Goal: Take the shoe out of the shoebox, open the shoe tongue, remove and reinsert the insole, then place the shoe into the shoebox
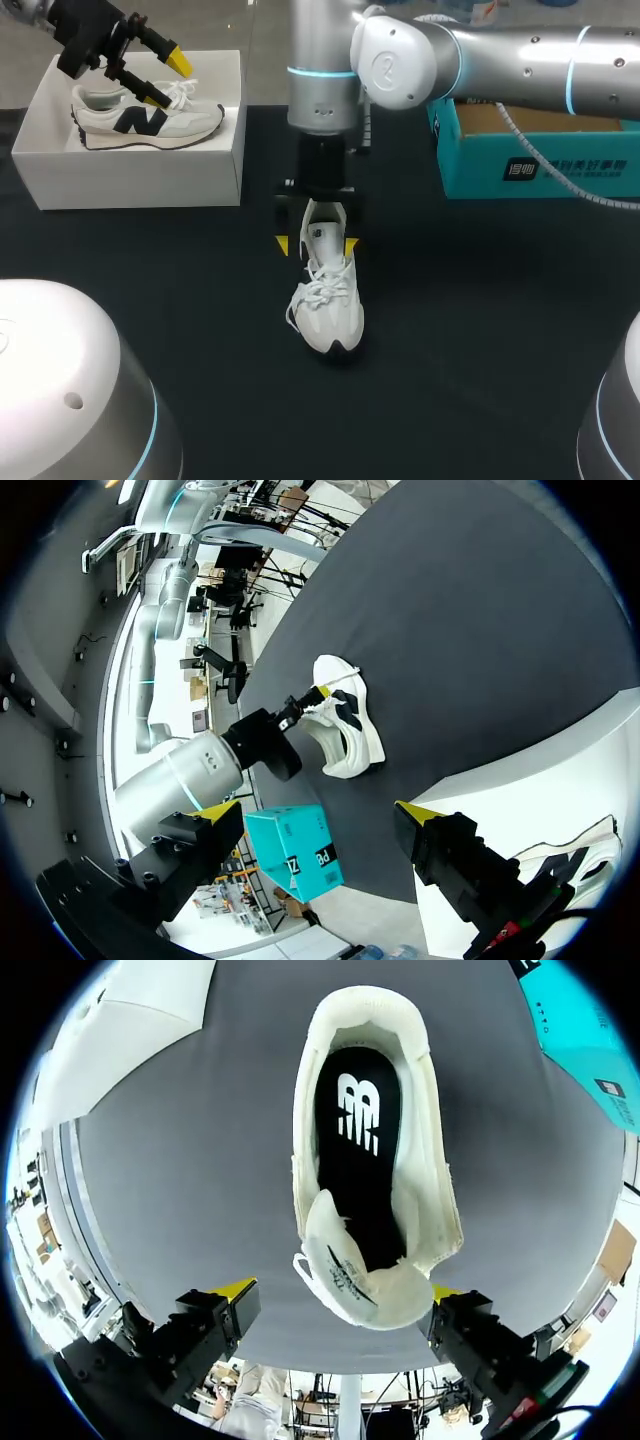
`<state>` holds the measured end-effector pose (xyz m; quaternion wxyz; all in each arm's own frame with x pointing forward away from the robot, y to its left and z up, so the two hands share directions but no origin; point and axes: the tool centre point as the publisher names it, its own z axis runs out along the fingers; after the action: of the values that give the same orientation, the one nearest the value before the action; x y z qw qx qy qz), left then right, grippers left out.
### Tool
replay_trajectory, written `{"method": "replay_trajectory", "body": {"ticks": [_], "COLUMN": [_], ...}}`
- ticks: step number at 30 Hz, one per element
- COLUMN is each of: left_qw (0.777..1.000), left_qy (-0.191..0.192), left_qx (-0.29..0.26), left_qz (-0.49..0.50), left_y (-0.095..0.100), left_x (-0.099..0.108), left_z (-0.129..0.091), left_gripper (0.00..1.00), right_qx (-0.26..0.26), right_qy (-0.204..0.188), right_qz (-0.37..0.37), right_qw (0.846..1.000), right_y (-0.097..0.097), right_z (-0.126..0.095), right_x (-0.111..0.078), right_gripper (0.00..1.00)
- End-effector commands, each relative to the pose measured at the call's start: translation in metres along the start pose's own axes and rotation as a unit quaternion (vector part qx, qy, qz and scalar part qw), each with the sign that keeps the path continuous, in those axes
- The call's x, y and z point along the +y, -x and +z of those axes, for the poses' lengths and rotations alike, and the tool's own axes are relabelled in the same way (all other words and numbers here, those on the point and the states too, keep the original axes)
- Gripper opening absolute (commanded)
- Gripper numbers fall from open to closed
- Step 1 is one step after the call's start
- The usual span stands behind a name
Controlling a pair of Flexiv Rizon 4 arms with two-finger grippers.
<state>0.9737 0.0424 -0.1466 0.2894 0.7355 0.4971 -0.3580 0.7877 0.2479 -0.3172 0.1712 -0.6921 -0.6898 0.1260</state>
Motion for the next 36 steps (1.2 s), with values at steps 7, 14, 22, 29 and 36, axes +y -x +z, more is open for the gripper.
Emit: {"method": "replay_trajectory", "body": {"ticks": [7, 14, 22, 29, 36], "left_qw": [1.0, 1.0, 1.0, 1.0, 1.0], "left_qy": [-0.001, -0.001, -0.001, -0.001, -0.001], "left_qx": [0.001, 0.001, 0.001, 0.001, 0.001], "left_qz": [0.001, 0.001, 0.001, 0.001, 0.001], "left_y": [0.0, 0.0, 0.0, 0.0, 0.0], "left_x": [0.0, 0.0, 0.0, 0.0, 0.0], "left_z": [-0.001, -0.001, -0.001, -0.001, -0.001], "left_gripper": [1.0, 1.0, 1.0, 1.0, 1.0], "right_qx": [0.012, 0.007, 0.009, 0.008, 0.015], "right_qy": [0.019, 0.032, 0.031, 0.023, 0.019], "right_qz": [0.012, 0.001, -0.007, 0.0, -0.002], "right_qw": [1.0, 0.999, 0.999, 1.0, 1.0], "right_y": [0.005, 0.003, 0.004, 0.016, 0.023], "right_z": [-0.006, -0.006, -0.001, 0.006, 0.018], "right_x": [-0.03, -0.025, -0.012, 0.001, 0.016], "right_gripper": [0.8, 0.0, 0.0, 0.0, 0.0]}}
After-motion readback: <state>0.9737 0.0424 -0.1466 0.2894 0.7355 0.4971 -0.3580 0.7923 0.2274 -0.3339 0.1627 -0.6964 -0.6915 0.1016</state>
